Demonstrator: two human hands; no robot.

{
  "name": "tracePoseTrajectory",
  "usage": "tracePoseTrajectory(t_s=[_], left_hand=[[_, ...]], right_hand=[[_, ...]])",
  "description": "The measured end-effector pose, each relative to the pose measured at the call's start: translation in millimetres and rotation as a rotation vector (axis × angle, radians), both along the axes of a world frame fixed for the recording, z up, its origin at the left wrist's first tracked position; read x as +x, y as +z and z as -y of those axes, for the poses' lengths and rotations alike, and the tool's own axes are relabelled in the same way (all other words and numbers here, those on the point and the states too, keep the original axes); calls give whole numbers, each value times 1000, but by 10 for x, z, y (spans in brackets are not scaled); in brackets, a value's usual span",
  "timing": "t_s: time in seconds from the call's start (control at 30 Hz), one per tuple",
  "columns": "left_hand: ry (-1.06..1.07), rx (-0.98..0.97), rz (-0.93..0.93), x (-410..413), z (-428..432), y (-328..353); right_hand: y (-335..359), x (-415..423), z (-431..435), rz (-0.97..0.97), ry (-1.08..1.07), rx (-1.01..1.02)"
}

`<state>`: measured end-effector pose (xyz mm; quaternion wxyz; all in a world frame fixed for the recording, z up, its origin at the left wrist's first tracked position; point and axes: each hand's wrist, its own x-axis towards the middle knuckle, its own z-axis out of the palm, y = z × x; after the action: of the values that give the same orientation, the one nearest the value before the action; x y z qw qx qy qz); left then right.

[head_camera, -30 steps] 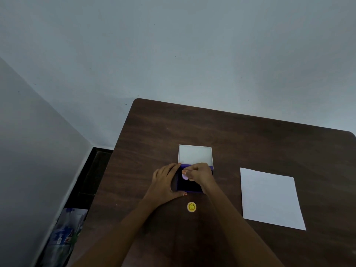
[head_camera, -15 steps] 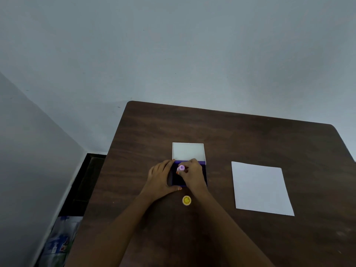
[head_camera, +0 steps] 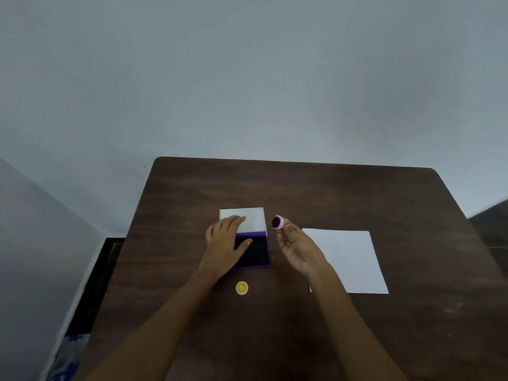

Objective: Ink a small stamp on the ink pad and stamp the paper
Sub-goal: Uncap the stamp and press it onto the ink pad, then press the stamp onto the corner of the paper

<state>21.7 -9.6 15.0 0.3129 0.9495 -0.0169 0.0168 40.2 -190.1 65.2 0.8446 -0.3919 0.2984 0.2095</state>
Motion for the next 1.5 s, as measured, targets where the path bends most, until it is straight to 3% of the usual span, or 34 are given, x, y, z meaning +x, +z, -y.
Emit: tracePoseTrajectory(t_s=[0.13,0.3,0.5,0.57,0.63,0.77,0.93,1.13,1.5], left_hand=[[-123,-90,-12,88,475,64],[-173,-196,-175,128,998,-8],[-212,-73,-156,170,1356,-146],[-240,-22,-119,189,1495,-164],[-277,20,-88,217,1671,-172],[-333,80,-59,274,2029,-239],[-395,226,-53,313,2245,-426],[-395,281,-65,286,2251,-524],[-401,302,-69,274,2236,-536]], right_hand=[[75,-28,278,-73,-93,146],[62,-46,714,-41,-113,158],[-7,-39,1300,-25,-209,123],[-57,-25,1513,2,-278,33],[-130,-1,1716,37,-319,-206],[-296,62,2017,74,-228,-795],[-470,186,2147,239,-97,-1166],[-624,242,2089,334,71,-1277],[-712,301,2055,375,162,-1360]])
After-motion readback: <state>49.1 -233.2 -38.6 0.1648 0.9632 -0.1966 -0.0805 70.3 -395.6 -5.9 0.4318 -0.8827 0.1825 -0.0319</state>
